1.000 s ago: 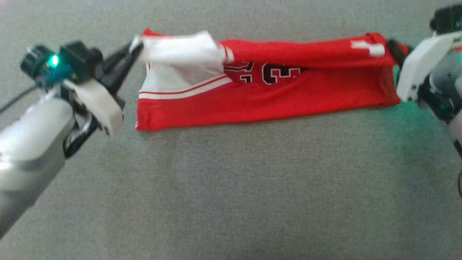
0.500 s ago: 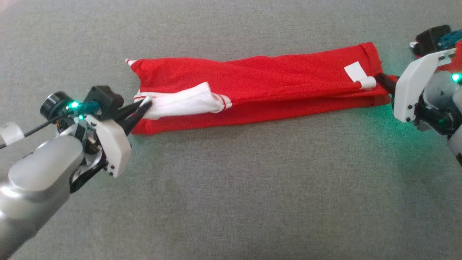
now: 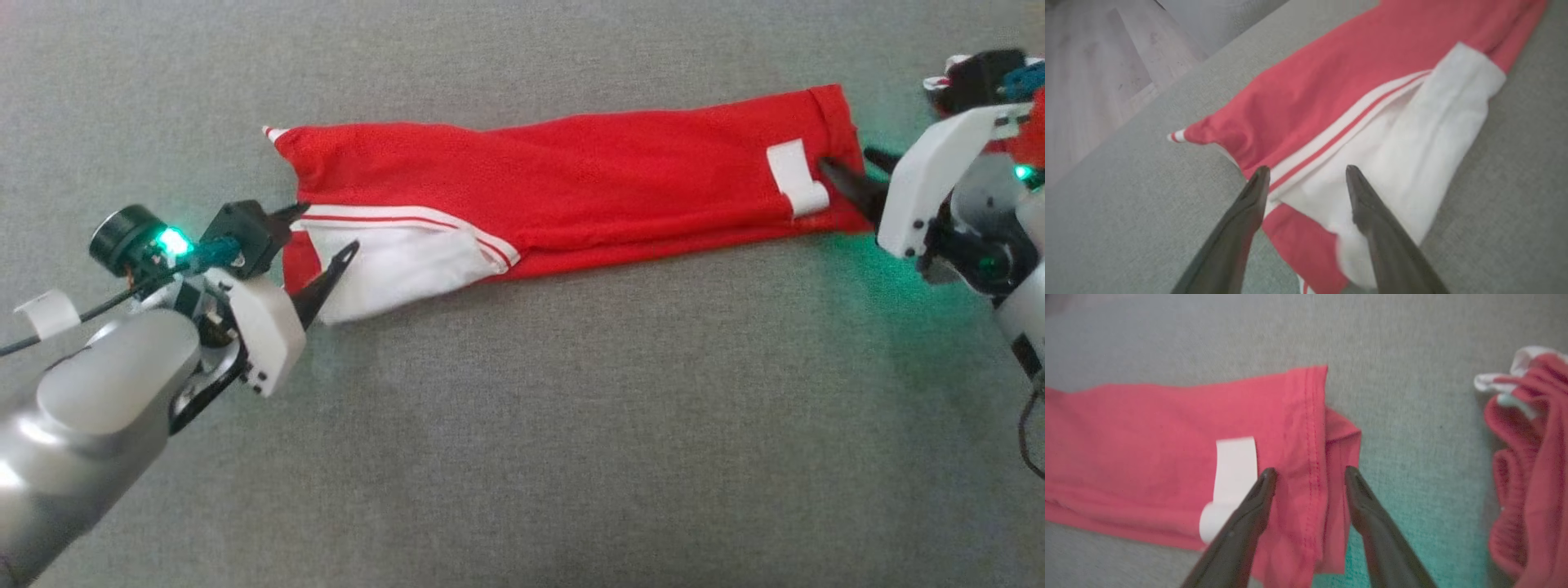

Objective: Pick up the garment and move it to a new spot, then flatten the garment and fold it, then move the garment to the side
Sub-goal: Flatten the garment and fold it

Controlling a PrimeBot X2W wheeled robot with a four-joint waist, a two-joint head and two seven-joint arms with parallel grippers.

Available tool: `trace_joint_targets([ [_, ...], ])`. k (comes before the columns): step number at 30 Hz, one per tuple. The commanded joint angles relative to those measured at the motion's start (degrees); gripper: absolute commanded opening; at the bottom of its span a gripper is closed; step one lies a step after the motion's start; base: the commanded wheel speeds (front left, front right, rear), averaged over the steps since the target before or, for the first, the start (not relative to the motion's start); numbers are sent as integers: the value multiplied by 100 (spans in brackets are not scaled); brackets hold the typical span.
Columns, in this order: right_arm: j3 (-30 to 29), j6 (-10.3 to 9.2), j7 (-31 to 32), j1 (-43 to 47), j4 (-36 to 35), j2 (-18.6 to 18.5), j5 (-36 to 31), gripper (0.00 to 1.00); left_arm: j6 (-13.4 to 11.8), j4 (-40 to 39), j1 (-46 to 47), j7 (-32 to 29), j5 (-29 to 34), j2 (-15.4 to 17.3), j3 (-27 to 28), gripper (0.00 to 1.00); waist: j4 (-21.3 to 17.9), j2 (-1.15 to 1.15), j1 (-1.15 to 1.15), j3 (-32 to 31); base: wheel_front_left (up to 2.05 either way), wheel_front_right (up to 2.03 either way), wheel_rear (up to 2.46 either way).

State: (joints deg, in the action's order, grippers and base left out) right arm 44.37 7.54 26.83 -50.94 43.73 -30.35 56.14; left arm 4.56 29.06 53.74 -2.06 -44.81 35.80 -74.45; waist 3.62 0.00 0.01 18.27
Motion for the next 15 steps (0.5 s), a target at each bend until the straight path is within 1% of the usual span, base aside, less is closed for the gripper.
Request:
trace_joint_targets([
  [1, -164, -5, -240, 31, -122, 25, 55, 100, -156, -22, 292, 188, -7, 131, 329, 100, -12, 0, -1, -49, 0, 0, 0],
  [3, -332, -5, -592, -3, -188, 102, 64, 100, -394, 5, 333, 447, -34, 92, 512, 100, -36, 0, -1, -127, 0, 0, 0],
  [5, -560, -5, -1088, -26, -278, 207, 89, 100, -695, 5, 345, 837, -130, 43, 797, 100, -64, 0, -1, -221, 0, 0, 0],
  [7, -784, -5, -1651, -25, -356, 310, 55, 100, -978, -47, 306, 1295, -304, -34, 1145, 100, -86, 0, -1, -320, 0, 0, 0],
  [9, -924, -5, -2175, 25, -424, 403, -78, 100, -1209, -232, 187, 1583, -582, -173, 1601, 100, -102, 0, -1, -435, 0, 0, 0],
  [12, -1276, -5, -2940, 183, -519, 610, -134, 100, -1532, -638, -125, 1695, -729, -313, 2242, 100, -113, 0, -1, -620, 0, 0, 0],
  [14, -1409, -5, -3378, 318, -571, 709, -338, 100, -1718, -1006, -450, 1701, -633, -405, 2784, 100, -122, 0, -1, -720, 0, 0, 0],
  [15, -1483, -5, -3583, 407, -583, 768, -445, 100, -1766, -1163, -680, 1702, -582, -461, 3046, 100, -128, 0, -1, -771, 0, 0, 0],
])
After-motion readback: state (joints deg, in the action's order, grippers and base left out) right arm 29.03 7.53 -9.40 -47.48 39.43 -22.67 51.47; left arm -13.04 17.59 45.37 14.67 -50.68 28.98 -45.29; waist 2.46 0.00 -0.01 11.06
